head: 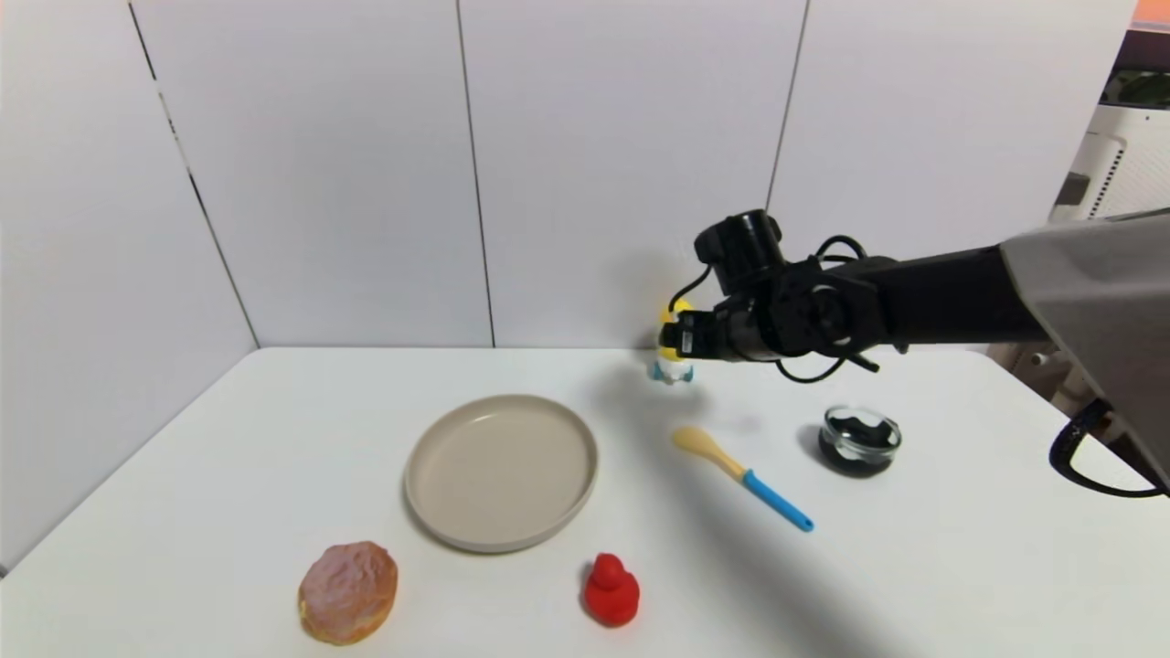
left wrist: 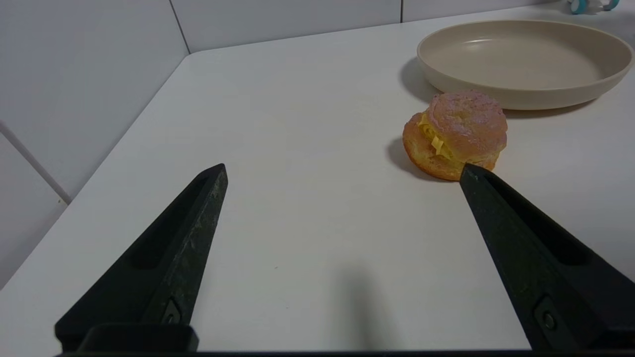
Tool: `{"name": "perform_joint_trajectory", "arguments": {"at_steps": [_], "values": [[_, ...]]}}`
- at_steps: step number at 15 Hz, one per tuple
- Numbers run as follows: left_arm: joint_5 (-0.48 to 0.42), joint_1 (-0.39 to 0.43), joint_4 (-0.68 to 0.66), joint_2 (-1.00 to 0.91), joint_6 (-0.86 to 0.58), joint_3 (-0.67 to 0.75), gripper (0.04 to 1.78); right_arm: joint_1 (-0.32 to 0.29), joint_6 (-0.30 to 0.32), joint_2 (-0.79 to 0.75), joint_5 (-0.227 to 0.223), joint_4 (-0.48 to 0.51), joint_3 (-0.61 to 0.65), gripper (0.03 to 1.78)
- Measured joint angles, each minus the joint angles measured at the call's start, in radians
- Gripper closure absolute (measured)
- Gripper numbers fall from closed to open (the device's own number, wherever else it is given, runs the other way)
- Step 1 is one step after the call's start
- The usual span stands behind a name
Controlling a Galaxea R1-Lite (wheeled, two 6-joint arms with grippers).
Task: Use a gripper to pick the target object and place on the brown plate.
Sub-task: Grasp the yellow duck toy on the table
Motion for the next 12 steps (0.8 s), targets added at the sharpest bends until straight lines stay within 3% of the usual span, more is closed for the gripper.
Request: {"name": "perform_joint_trajectory", "arguments": {"at_steps": [5,12], "values": [[0.000,0.000,0.000,0.000,0.000,0.000,0.13,-0.009,0.009,0.105,-0.006,-0.101,-0.077,0.11],[0.000,0.000,0.000,0.000,0.000,0.000,0.13,-0.002,-0.037,0.226,-0.006,-0.137,-0.195,0.11]]}}
